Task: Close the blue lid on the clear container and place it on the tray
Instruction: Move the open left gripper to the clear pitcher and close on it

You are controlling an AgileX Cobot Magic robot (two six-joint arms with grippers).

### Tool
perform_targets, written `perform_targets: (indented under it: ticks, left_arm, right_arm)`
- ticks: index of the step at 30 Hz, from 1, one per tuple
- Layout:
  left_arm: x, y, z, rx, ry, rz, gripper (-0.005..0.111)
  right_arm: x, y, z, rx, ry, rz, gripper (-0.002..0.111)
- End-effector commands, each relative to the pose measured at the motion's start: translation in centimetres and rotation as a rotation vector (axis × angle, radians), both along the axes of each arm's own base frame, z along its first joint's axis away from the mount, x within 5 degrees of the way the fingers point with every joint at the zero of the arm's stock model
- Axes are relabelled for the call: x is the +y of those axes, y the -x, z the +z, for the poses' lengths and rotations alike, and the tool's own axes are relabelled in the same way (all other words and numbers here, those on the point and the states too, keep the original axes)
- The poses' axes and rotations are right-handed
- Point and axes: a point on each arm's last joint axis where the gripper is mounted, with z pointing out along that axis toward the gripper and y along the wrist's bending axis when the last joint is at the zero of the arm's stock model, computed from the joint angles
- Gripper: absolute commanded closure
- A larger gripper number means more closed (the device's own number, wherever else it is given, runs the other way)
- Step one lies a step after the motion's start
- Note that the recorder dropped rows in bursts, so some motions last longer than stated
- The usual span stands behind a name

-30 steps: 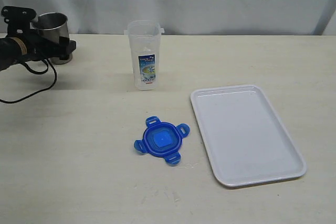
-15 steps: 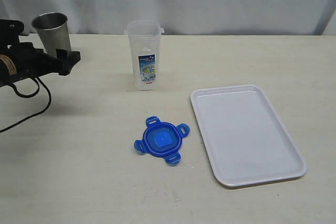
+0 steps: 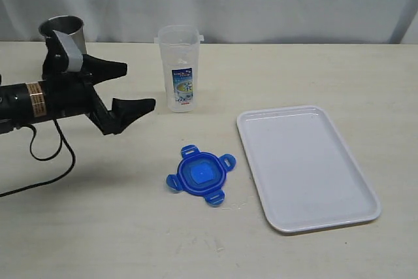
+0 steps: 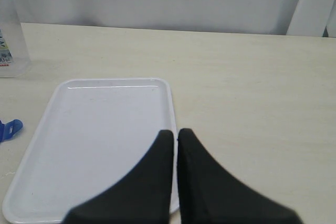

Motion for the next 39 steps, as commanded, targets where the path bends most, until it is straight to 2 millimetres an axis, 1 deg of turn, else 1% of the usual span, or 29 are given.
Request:
perform_targets:
  ticks: [1, 2, 3, 5, 6, 9, 10, 13, 17, 20, 22, 25, 30, 34, 39]
  left_arm:
    - [-0.8, -1.1, 0.2, -0.051, -0.020, 0.152, 0.002]
    - [-0.5, -1.5, 0.0, -0.061, 0.006, 0.212, 0.002]
    - [-0.3, -1.7, -0.3, -0.069, 0.006, 0.231, 0.002]
    - [-0.3, -2.2, -1.8, -0.079, -0.039, 0.213, 0.002]
    - [-0.5, -2.4, -2.9, -0.088, -0.043, 0.189, 0.002]
    - [-0.5, -3.6, -4.7, -0.080, -0.011, 0.182, 0.002]
    - [-0.5, -4.4, -5.4, -0.054, 0.021, 0.190, 0.002]
    - [-0.7, -5.7, -6.0, -0.054, 0.028, 0.152, 0.002]
    - [-1.1, -7.1, -6.5, -0.043, 0.040, 0.073, 0.002]
    - [-1.1, -8.6, -6.7, -0.024, 0.074, 0.085, 0.002]
    - [-1.1, -9.1, -6.9, -0.017, 0.063, 0.070, 0.002]
    - [-1.4, -9.7, -7.3, -0.016, 0.028, 0.012, 0.002]
    - [-1.7, -10.0, -7.5, -0.009, 0.033, -0.005, 0.002]
    - [-2.7, -10.0, -7.5, -0.017, 0.023, -0.032, 0.002]
    - [-4.0, -10.8, -7.1, -0.016, 0.037, -0.050, 0.002]
  right_arm:
    - [0.0, 0.0, -0.1, -0.003, 0.003, -0.004, 0.104]
    - [0.0, 0.0, -0.1, -0.003, 0.003, -0.004, 0.104]
    - [0.0, 0.0, -0.1, -0.003, 0.003, -0.004, 0.104]
    - [0.0, 0.0, -0.1, -0.003, 0.003, -0.004, 0.104]
    - [0.0, 0.0, -0.1, -0.003, 0.003, -0.004, 0.104]
    - [0.0, 0.0, -0.1, -0.003, 0.003, -0.004, 0.104]
    - [0.0, 0.0, -0.1, -0.003, 0.003, -0.004, 0.104]
    - [0.0, 0.0, -0.1, -0.003, 0.003, -0.004, 0.104]
    - [0.0, 0.0, -0.1, -0.003, 0.003, -0.004, 0.104]
    - [0.0, 0.0, -0.1, -0.003, 0.003, -0.004, 0.104]
    - [0.0, 0.0, -0.1, -0.003, 0.003, -0.004, 0.104]
    - [0.0, 0.0, -0.1, -0.003, 0.003, -0.004, 0.104]
    - [0.0, 0.0, -0.1, -0.003, 0.003, -0.004, 0.104]
    - [0.0, 0.0, -0.1, -0.003, 0.003, -0.004, 0.104]
    - [0.0, 0.0, -0.1, -0.003, 0.003, -0.004, 0.104]
